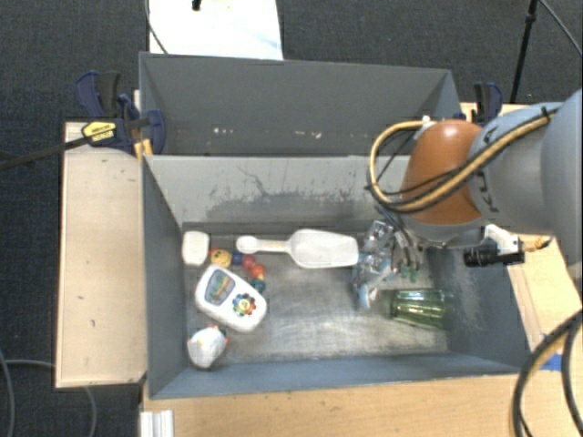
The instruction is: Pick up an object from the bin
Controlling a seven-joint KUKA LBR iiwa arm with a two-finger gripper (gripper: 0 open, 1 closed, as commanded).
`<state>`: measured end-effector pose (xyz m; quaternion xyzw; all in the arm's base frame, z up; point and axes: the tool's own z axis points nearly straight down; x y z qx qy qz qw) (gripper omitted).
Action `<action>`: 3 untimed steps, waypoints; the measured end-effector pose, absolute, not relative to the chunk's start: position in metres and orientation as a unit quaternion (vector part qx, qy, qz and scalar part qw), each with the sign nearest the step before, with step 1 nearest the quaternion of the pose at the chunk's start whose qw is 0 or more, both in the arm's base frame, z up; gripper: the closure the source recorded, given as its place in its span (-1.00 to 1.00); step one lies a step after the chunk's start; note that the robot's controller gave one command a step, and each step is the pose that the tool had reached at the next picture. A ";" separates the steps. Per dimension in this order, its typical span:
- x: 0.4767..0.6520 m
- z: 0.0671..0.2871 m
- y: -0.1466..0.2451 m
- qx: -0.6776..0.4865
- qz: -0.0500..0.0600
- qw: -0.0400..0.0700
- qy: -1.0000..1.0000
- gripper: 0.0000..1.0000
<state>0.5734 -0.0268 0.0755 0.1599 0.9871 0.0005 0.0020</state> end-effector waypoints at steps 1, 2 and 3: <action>0.573 0.075 -0.027 0.160 0.001 0.002 0.987 1.00; 0.572 0.080 -0.027 0.160 0.000 0.000 0.987 1.00; 0.570 0.099 -0.027 0.159 0.000 -0.003 0.987 1.00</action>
Offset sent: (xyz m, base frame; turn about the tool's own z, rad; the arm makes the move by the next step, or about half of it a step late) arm 0.0001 0.0002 0.0994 0.0000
